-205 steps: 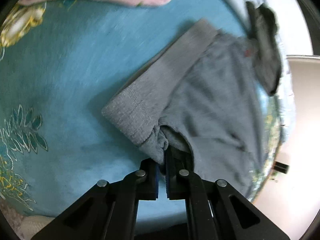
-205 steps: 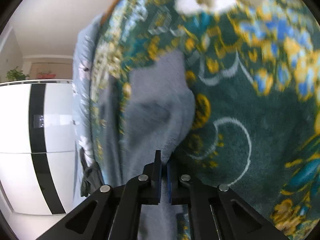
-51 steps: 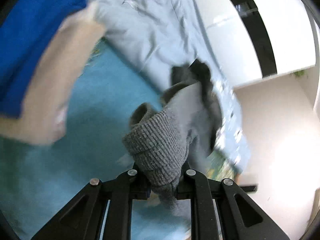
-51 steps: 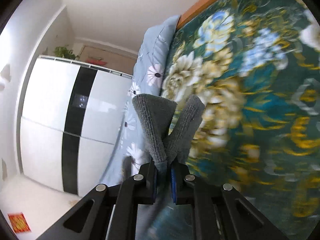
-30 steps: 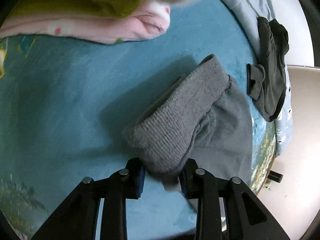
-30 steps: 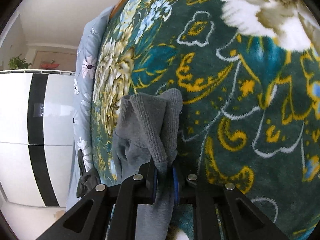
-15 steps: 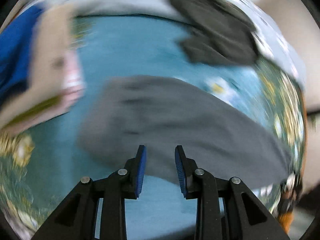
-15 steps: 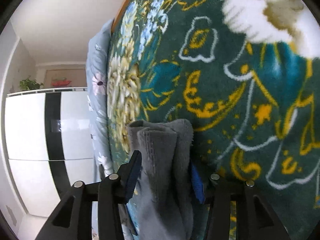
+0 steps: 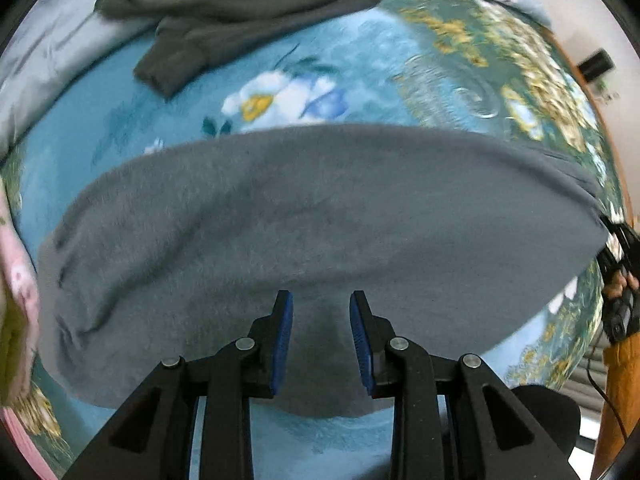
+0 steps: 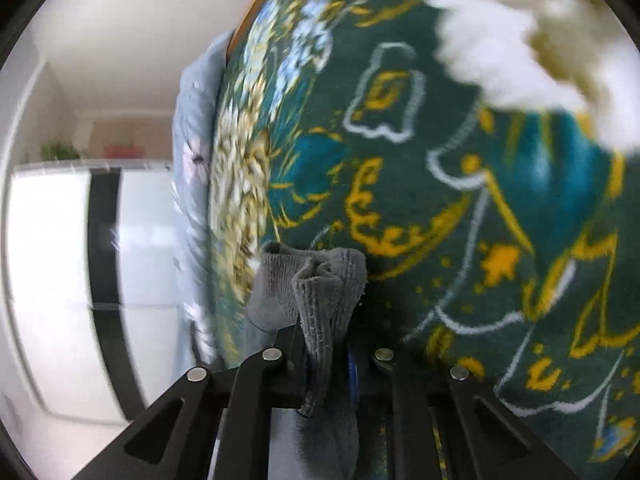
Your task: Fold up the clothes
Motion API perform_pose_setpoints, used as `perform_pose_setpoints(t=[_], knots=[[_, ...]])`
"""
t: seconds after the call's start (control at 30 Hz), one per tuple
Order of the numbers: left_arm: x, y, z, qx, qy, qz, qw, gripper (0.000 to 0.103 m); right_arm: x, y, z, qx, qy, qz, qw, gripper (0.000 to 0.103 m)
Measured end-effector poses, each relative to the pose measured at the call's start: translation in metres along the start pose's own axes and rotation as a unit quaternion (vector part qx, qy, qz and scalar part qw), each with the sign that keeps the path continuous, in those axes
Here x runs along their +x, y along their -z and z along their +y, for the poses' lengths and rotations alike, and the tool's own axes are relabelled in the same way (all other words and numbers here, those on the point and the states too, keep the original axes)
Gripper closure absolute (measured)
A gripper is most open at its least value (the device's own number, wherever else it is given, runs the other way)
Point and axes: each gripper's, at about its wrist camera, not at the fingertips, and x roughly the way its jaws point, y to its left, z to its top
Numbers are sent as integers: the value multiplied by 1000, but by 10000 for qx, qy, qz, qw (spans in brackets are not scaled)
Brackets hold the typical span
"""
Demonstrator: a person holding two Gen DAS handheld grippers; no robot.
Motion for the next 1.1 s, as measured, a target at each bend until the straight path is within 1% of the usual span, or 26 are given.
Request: perform_pose_setpoints(t=[0.07, 0.23, 0.37, 0.43, 0.5, 0.63, 0.77, 0.87, 0.97, 1.03, 1.1], knots=[[7, 2, 6, -126, 11, 65, 9999, 73, -1, 0, 1, 58, -29, -36, 10000, 88], [27, 2, 16, -245, 37, 170, 9995, 73, -11, 4, 32, -276, 102, -136, 9995, 88], [35, 1, 20, -359, 131, 130, 9992, 72, -38, 27, 63, -730, 246, -238, 9967, 88], [34, 2, 22, -340, 228, 97, 9991, 68, -48, 41, 83, -1066, 325, -286, 9934, 88], [33, 3, 24, -327, 348, 73, 9988, 68, -53, 53, 104, -1345, 397, -328, 9896, 88], [24, 7, 39, -512, 685, 69, 9963, 68, -68, 84, 151, -2096, 613, -417, 9750, 88], [8, 16, 61, -702, 1014, -44, 9924, 68, -67, 125, 194, -2808, 651, -328, 9570, 88], [-5, 24, 76, -843, 1240, -193, 9885, 68, -53, 163, 216, -3143, 512, -24, 9479, 88], [-18, 30, 92, -1032, 1479, -359, 9829, 68, -36, 205, 231, -3398, 383, 329, 9391, 88], [-24, 32, 99, -1140, 1619, -448, 9792, 68, -24, 232, 238, -3662, 424, 523, 9281, 88], [-28, 36, 103, -1186, 1734, -522, 9763, 68, -8, 257, 237, -3817, 551, 743, 9197, 88]])
